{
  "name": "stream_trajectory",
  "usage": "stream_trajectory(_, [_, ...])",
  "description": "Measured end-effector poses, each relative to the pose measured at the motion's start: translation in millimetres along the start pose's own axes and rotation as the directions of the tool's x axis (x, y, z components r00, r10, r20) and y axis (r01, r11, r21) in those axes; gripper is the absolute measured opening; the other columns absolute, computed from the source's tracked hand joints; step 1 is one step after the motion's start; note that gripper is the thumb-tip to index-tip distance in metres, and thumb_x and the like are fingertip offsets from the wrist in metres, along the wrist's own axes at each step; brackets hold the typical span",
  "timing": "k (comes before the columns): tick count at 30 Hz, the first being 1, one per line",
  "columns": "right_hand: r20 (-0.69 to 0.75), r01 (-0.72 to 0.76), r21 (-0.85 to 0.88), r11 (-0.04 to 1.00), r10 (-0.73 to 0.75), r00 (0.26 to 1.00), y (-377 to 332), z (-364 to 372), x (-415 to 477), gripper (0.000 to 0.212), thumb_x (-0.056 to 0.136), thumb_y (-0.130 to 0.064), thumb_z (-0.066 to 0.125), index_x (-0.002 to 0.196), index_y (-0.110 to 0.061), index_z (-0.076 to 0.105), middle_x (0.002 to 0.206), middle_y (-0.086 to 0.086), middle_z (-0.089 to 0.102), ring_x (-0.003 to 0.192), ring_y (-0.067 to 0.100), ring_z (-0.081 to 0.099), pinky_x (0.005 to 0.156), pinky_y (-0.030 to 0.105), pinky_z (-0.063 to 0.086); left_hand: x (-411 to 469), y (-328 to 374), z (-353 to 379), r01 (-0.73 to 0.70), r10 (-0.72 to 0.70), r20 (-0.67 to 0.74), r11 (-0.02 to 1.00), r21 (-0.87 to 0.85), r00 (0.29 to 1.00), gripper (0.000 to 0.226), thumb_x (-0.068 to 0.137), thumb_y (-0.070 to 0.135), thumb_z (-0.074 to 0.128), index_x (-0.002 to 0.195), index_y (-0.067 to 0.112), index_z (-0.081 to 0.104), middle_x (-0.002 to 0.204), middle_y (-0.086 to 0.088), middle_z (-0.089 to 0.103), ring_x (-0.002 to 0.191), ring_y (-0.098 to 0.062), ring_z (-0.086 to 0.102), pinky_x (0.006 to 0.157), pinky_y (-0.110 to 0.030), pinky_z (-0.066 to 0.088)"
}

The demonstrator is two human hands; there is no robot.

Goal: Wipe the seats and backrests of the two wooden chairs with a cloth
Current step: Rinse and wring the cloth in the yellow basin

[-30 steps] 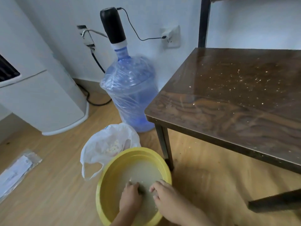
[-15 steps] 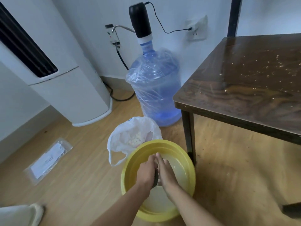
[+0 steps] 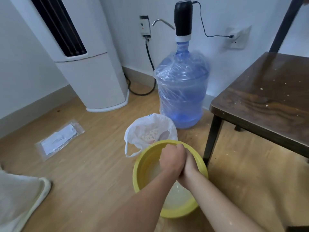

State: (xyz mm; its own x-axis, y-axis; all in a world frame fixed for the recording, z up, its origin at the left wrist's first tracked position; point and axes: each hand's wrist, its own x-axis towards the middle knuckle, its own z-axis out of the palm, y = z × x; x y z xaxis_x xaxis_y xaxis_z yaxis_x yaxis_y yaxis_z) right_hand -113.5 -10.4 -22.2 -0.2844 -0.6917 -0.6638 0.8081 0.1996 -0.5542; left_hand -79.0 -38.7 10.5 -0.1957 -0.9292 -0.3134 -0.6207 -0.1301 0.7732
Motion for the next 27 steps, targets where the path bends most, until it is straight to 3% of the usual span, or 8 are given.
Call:
stream_trajectory(5, [0.002,-0.122,0.114,0.986,0.123,0.992,0,-3,-1,0.024,0.103,-0.025,0.040,0.090,-0.015,0.059,0.077,0.006,0.061,0.076,0.023,0.058,0.070,0.036,0.047,-3,-5,-4,-0.049,0.049,0.012,0.999,-0.015,0.999,0.036,0.086,0.023,0.045,0.051,0.014,0.038,0.058,-0.002,0.046,0.055,-0.023,0.041,0.060,-0.035,0.038])
stream_trajectory(8, [0.042,-0.122,0.161,0.979,0.117,0.992,1,-3,-8,0.030,0.100,-0.030,0.037,0.098,-0.013,0.061,0.088,0.012,0.067,0.101,0.030,0.061,0.096,0.036,0.047,-5,-7,-6,-0.079,0.079,0.030,0.997,0.018,0.996,0.042,0.087,0.026,0.045,0.048,0.015,0.035,0.054,-0.002,0.044,0.054,-0.023,0.041,0.060,-0.036,0.038])
stream_trajectory(12, [0.057,-0.157,0.178,0.971,0.149,0.987,-13,-9,-22,0.051,0.100,-0.050,0.038,0.122,-0.013,0.066,0.127,0.020,0.067,0.128,0.039,0.057,0.115,0.045,0.039,-16,-7,-13,-0.261,0.207,0.214,0.929,0.262,0.954,0.054,0.091,0.059,0.029,0.061,0.020,0.051,0.087,-0.012,0.071,0.087,-0.037,0.066,0.086,-0.050,0.052])
stream_trajectory(15, [0.043,-0.165,0.145,0.976,0.160,0.986,-34,-6,-34,0.063,0.097,-0.064,0.042,0.117,-0.010,0.070,0.122,0.018,0.072,0.120,0.035,0.062,0.103,0.045,0.045,-22,9,-31,-0.503,0.314,0.419,0.713,0.488,0.852,0.054,0.099,0.056,0.024,0.119,0.020,0.060,0.126,-0.013,0.064,0.118,-0.039,0.058,0.105,-0.057,0.043])
stream_trajectory(18, [0.027,-0.127,0.009,0.992,0.127,0.992,-55,9,-47,0.054,0.099,-0.057,0.046,0.107,-0.010,0.071,0.110,0.018,0.077,0.105,0.033,0.071,0.095,0.043,0.056,-18,38,-65,-0.564,0.321,0.463,0.459,0.687,0.826,0.086,0.093,0.073,0.000,0.159,0.026,0.031,0.172,-0.007,0.015,0.158,-0.036,0.008,0.123,-0.062,0.003])
stream_trajectory(20, [-0.067,-0.068,-0.131,0.989,0.059,0.996,-69,13,-62,0.039,0.099,-0.045,0.051,0.083,-0.011,0.065,0.071,0.009,0.069,0.058,0.023,0.064,0.049,0.024,0.050,-15,62,-85,-0.548,0.350,0.430,0.393,0.739,0.832,0.111,0.073,0.082,-0.017,0.160,0.028,0.026,0.174,-0.002,0.001,0.158,-0.035,-0.004,0.122,-0.063,-0.004])
stream_trajectory(23, [-0.238,-0.047,-0.335,0.941,-0.036,0.971,-93,8,-99,0.038,0.097,-0.047,0.055,0.074,-0.016,0.052,0.052,0.003,0.038,0.037,0.015,0.032,0.038,0.015,0.018,-16,103,-103,-0.495,0.380,0.340,0.464,0.734,0.860,0.086,0.092,0.073,0.002,0.157,0.026,0.034,0.169,-0.006,0.022,0.151,-0.035,0.026,0.119,-0.058,0.022])
stream_trajectory(27, [-0.377,-0.154,-0.578,0.801,-0.095,0.921,-117,-13,-136,0.034,0.082,-0.040,0.059,0.099,-0.012,0.050,0.081,0.007,0.053,0.072,0.024,0.054,0.064,0.029,0.046,-33,151,-84,-0.494,0.428,0.259,0.813,0.309,0.866,0.033,0.101,0.038,0.039,0.117,0.023,0.064,0.119,-0.002,0.065,0.105,-0.028,0.064,0.094,-0.048,0.051])
